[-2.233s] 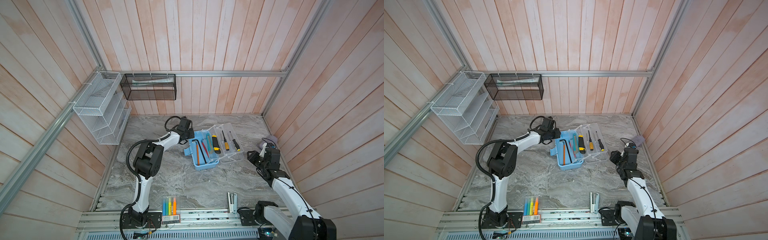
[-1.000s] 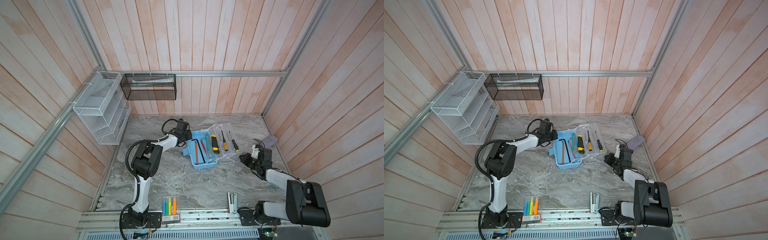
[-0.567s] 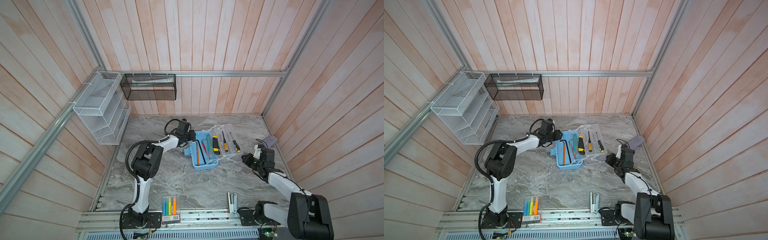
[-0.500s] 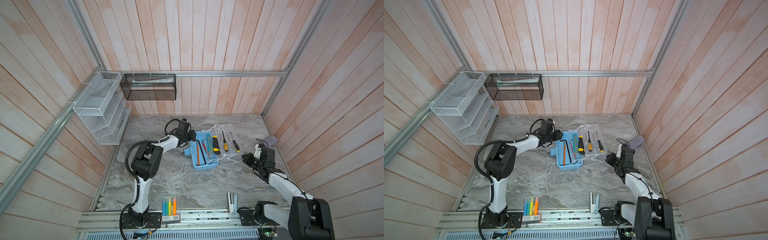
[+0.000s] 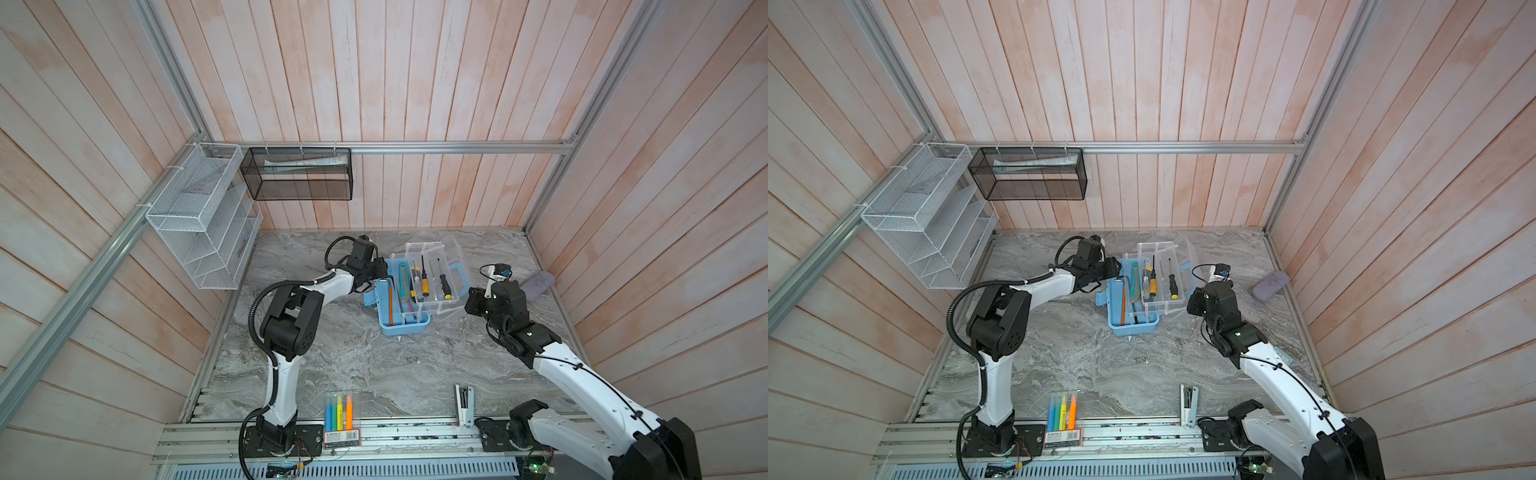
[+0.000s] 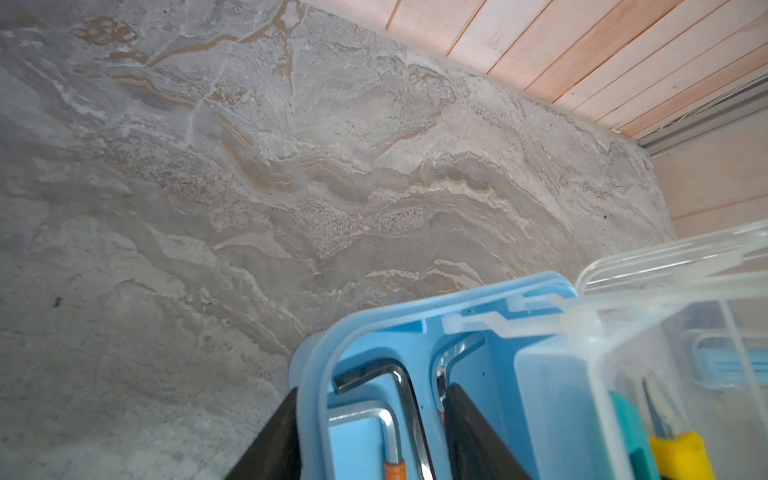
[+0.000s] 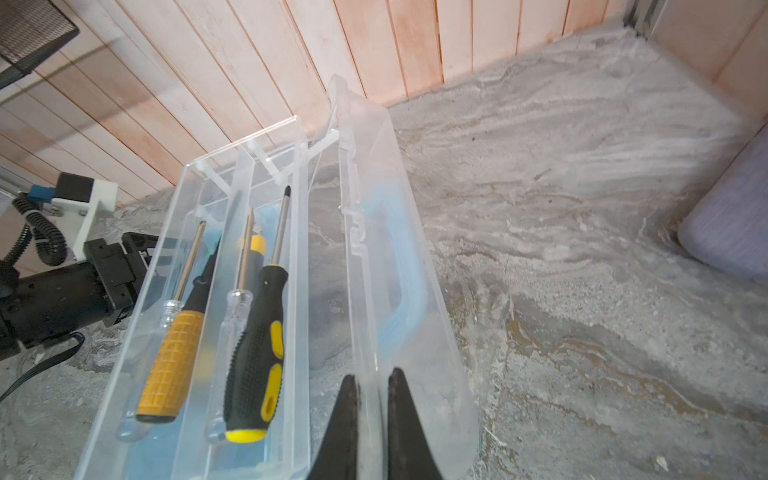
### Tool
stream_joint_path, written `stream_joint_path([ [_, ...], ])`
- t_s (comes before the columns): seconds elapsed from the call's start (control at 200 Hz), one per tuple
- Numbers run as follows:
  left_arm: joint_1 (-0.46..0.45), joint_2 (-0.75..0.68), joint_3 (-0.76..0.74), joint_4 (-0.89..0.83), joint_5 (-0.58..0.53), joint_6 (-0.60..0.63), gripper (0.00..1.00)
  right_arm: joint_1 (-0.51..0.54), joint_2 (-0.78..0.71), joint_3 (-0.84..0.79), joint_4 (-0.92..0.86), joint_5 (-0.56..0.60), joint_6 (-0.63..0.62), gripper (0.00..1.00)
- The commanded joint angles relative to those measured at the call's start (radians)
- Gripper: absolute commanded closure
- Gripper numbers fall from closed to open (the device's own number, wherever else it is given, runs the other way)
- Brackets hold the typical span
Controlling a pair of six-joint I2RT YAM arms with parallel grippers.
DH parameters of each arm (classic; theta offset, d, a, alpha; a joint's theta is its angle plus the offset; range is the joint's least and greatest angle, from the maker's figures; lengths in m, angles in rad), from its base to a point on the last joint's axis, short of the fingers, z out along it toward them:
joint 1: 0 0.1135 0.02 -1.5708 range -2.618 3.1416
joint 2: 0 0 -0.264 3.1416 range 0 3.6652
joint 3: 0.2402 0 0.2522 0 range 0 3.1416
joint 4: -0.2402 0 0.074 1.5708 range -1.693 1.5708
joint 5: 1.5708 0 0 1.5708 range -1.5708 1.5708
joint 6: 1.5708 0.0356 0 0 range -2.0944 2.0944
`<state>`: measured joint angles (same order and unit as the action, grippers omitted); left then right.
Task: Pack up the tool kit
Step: 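Swing the clear lid over the box with right gripper while left holds box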
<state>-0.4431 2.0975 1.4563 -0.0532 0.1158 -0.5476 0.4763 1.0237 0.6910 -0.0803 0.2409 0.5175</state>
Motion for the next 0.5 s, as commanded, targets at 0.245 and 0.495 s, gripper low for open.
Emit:
stream_joint_path([
  [0.245,-0.042,-0.058,-0.006,0.055,0.09,-0.021,0.46,0.37,0.193,0.199,0.031,0.136,-0.02,1.0],
  [0.495,-0.037,-0.084,-0.052,0.09,0.07,-0.071,0.46,0.48,0.316,0.293,0.028,0.084,-0.057,1.0],
])
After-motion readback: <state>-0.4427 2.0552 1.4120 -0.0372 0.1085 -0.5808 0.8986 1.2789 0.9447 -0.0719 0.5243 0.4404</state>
